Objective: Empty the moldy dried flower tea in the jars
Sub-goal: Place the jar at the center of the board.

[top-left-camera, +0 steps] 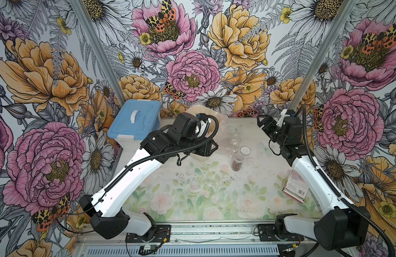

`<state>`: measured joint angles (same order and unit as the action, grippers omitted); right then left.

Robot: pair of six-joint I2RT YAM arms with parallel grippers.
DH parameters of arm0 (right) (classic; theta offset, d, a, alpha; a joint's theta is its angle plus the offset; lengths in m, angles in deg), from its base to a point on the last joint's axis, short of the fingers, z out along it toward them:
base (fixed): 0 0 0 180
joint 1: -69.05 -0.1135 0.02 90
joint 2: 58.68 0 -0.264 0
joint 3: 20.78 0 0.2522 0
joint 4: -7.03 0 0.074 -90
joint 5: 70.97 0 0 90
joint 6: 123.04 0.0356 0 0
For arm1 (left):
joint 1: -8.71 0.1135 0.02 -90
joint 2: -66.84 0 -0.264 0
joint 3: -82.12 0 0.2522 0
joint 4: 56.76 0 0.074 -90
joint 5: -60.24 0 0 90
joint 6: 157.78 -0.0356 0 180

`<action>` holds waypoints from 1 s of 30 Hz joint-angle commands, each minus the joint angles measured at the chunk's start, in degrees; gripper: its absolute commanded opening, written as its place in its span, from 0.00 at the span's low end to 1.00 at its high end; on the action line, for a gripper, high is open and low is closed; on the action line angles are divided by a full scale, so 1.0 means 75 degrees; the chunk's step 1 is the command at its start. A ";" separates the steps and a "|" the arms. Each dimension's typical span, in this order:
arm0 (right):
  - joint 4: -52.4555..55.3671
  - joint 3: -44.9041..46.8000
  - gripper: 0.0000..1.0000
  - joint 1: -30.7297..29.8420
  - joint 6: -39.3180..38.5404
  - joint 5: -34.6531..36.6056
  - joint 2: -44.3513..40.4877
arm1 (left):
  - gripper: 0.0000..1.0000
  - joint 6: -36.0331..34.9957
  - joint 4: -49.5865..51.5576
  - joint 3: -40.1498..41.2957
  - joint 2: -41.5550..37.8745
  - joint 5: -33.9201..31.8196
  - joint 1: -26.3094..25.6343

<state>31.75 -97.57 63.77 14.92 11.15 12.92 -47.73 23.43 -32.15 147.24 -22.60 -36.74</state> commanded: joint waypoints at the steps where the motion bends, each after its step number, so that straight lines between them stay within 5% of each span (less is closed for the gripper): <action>1: 0.0390 0.0081 0.91 0.0012 -0.0621 -0.0180 -0.0089 | 0.42 -0.0213 0.1485 -0.0007 0.0164 -0.1025 -0.0093; 30: 0.0774 0.0524 0.92 0.0016 -0.1151 -0.0144 -0.0557 | 0.42 -0.0637 0.2298 0.0616 0.2203 -0.2204 0.0598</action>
<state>37.39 -94.20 63.77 7.36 10.32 10.47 -51.53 40.37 -27.42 162.84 -36.33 -32.72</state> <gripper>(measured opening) 0.917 0.547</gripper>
